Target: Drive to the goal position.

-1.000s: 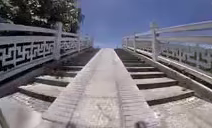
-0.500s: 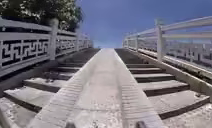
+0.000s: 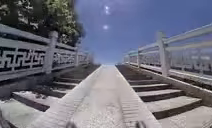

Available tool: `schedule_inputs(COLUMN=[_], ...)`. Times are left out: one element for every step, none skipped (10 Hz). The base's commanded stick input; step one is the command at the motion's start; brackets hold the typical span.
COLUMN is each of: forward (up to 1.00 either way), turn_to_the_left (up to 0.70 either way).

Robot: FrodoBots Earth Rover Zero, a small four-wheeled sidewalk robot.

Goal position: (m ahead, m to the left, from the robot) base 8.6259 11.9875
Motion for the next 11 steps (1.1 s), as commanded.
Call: schedule_inputs(forward=[0.7, 0.7, 0.7, 0.7, 0.7, 0.7, 0.7, 0.7, 0.7, 0.7, 0.7], turn_to_the_left=[0.0, 0.0, 0.0, 0.0, 0.0, 0.0, 0.0, 0.0, 0.0, 0.0, 0.0])
